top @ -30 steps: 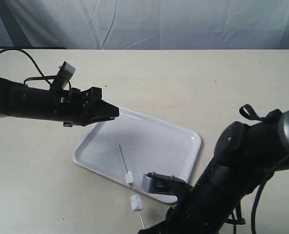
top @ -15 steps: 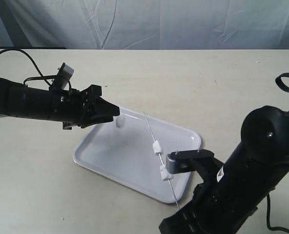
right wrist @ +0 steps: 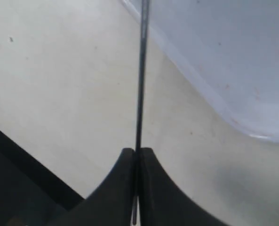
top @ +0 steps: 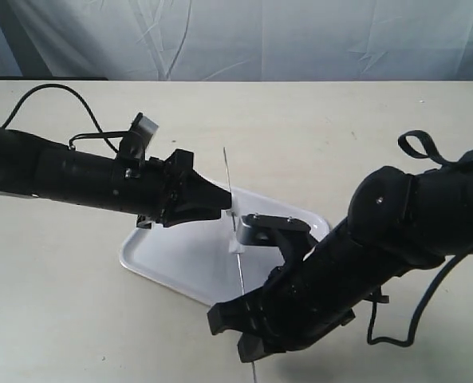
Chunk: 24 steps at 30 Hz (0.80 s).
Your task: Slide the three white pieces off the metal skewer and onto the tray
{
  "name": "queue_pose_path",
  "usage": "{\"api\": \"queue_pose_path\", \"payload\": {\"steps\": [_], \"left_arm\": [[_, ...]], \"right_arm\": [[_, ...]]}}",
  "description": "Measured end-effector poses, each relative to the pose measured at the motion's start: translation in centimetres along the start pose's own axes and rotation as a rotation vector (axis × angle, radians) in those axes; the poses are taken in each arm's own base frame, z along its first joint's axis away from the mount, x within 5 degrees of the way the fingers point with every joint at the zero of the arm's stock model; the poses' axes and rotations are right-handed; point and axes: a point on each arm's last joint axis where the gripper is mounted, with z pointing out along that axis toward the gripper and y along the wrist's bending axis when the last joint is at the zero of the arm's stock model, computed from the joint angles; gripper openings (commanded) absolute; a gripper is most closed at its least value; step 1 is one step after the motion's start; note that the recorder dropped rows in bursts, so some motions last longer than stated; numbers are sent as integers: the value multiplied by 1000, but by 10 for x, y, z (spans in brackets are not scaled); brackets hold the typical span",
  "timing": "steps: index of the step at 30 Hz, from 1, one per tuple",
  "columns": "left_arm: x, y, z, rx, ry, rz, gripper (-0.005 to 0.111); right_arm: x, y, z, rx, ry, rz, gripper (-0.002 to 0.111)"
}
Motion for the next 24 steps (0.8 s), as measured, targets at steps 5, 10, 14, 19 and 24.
{"api": "queue_pose_path", "payload": {"steps": [5, 10, 14, 19, 24], "left_arm": [[-1, 1, 0, -11, -6, -1, 33], [-2, 2, 0, -26, -18, -4, 32], [-2, 4, 0, -40, -23, -3, 24], [-2, 4, 0, -39, -24, 8, 17], [-3, 3, 0, -38, -30, 23, 17]], "right_arm": [[-9, 8, -3, -28, -25, -16, -1], [-7, 11, -4, -43, 2, -17, -1], [-6, 11, -4, -50, 17, -18, -1], [-6, 11, -4, -50, 19, -18, -1], [-1, 14, -4, -78, 76, -16, -1]]}}
